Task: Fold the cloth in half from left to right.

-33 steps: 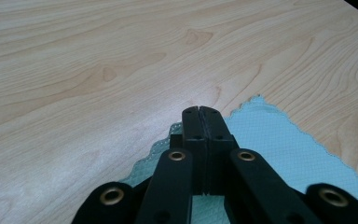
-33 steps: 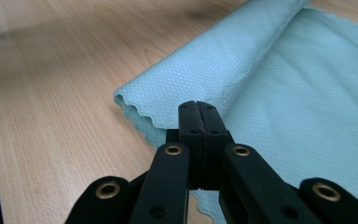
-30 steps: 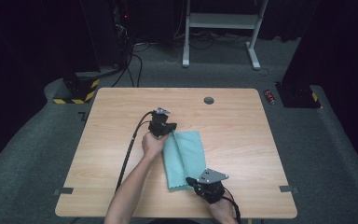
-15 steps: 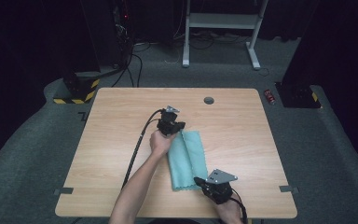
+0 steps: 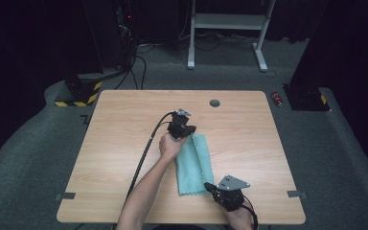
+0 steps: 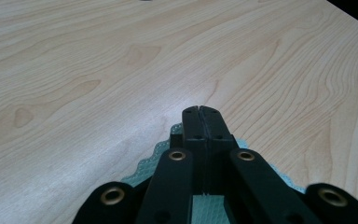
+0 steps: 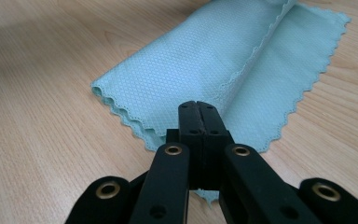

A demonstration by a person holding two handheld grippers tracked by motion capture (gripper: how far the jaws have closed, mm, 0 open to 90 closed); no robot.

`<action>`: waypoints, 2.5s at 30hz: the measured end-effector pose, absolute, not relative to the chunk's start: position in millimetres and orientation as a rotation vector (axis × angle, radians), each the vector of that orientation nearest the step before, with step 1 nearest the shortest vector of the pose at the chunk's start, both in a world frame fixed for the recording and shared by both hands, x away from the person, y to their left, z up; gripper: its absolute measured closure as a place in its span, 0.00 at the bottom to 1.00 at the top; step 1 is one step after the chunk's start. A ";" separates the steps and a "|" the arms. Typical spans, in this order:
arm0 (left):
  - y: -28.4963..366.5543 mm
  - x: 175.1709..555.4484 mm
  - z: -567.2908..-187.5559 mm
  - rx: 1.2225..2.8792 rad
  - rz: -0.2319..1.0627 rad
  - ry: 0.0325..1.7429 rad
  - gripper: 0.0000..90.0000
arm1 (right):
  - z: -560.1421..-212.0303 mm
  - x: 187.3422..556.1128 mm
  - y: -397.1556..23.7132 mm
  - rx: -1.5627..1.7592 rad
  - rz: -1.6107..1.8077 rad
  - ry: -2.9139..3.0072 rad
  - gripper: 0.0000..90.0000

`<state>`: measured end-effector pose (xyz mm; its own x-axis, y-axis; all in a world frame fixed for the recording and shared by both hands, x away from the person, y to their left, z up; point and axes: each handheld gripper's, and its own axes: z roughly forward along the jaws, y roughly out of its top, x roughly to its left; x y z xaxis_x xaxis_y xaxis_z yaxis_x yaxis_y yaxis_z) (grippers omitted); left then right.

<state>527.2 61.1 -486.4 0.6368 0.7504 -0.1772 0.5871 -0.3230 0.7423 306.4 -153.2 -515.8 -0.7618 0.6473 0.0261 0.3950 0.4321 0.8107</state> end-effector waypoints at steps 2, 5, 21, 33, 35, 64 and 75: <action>58.5 527.1 -487.4 2.034 0.245 1.045 1.00 | -516.0 305.7 -154.7 0.896 1.236 2.399 1.00; 54.7 527.8 -488.5 2.038 0.240 1.038 1.00 | -516.8 304.2 -155.7 0.896 1.230 2.397 1.00; 34.3 530.8 -494.5 2.051 0.218 1.019 1.00 | -519.5 301.0 -164.5 0.929 1.215 2.392 1.00; 27.5 530.9 -500.0 2.051 0.210 1.019 1.00 | -520.1 300.3 -165.0 0.940 1.174 2.406 1.00; 26.6 530.9 -500.2 2.051 0.209 1.017 1.00 | -520.0 299.8 -165.5 0.943 1.170 2.404 1.00; 47.1 519.2 -491.6 2.046 0.311 1.023 0.74 | -511.3 313.9 -177.9 0.990 1.162 2.360 0.89; 87.2 506.7 -501.4 2.027 0.416 1.134 0.72 | -517.3 335.1 -155.2 0.917 1.105 2.455 0.87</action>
